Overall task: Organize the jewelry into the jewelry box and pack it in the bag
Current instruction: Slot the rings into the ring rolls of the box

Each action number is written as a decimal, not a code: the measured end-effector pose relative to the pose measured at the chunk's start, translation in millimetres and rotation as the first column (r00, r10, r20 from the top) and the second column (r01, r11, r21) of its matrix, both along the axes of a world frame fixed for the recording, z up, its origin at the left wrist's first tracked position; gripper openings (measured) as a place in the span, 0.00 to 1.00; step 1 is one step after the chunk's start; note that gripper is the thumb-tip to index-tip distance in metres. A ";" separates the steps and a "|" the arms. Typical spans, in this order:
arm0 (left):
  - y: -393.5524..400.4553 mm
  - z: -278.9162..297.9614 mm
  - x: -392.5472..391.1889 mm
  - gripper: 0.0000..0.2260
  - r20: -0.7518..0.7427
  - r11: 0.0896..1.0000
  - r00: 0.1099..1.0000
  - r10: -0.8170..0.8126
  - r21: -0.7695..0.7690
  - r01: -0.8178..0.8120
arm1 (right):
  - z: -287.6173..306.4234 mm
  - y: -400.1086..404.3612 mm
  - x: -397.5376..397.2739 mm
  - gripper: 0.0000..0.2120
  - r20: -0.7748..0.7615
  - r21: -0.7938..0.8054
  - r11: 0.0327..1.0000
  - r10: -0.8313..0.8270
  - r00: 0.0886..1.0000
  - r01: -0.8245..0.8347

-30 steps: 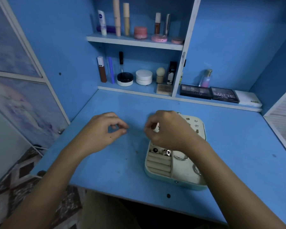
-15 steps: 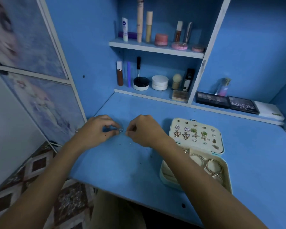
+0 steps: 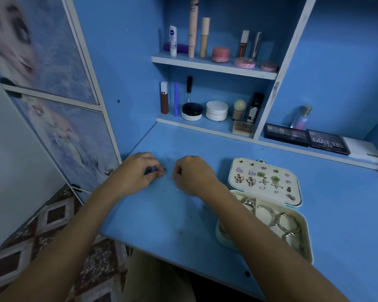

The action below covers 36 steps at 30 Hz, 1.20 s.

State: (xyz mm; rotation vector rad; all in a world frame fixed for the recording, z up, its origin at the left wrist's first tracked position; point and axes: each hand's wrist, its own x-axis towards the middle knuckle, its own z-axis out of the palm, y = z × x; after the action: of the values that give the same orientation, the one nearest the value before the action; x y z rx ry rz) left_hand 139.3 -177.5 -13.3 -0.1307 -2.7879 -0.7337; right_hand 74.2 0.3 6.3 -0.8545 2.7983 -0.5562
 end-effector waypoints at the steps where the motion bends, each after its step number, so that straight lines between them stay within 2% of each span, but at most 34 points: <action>1: 0.7 0.4 0.3 0.02 -0.006 1.000 1.000 0.009 -0.003 -0.009 | 0.4 1.0 -0.6 0.09 0.004 -0.002 1.000 -0.004 1.000 0.004; 7: 17.7 12.7 3.3 0.01 -0.004 0.994 0.997 0.073 0.079 -0.072 | 12.7 18.6 -2.4 0.08 0.022 -0.100 0.994 -0.034 0.999 0.036; 10: 36.8 24.0 6.2 0.02 -0.017 0.990 0.999 0.048 0.132 -0.045 | 24.9 34.8 0.9 0.07 0.017 -0.207 0.978 -0.039 0.999 0.042; 15: 59.6 32.4 6.2 0.04 -0.043 0.990 0.999 -0.026 0.138 0.032 | 32.2 67.0 5.0 0.05 0.019 -0.338 0.938 -0.077 0.997 0.079; 20: 84.6 38.2 7.5 0.04 -0.040 0.979 0.994 -0.103 0.173 0.108 | 30.4 101.3 10.4 0.03 -0.023 -0.423 0.901 -0.113 0.993 0.093; 26: 110.2 40.0 10.8 0.04 0.008 0.963 0.980 -0.200 0.185 0.195 | 28.1 137.8 22.8 0.06 -0.114 -0.411 0.908 -0.139 0.984 0.081; 30: 120.1 37.9 16.5 0.05 0.049 0.949 0.960 -0.275 0.172 0.263 | 26.0 155.7 32.8 0.05 -0.093 -0.440 0.889 -0.184 0.978 0.126; 36: 131.9 32.9 32.3 0.02 0.030 0.928 0.943 -0.333 0.187 0.322 | 18.9 170.4 44.6 0.02 -0.098 -0.445 0.886 -0.188 0.977 0.126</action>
State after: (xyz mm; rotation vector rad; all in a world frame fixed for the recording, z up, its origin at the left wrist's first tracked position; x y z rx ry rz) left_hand 171.6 -45.5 19.6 -0.5598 -2.7700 -1.0806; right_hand 118.8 170.7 25.2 -0.7613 2.9324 -1.2360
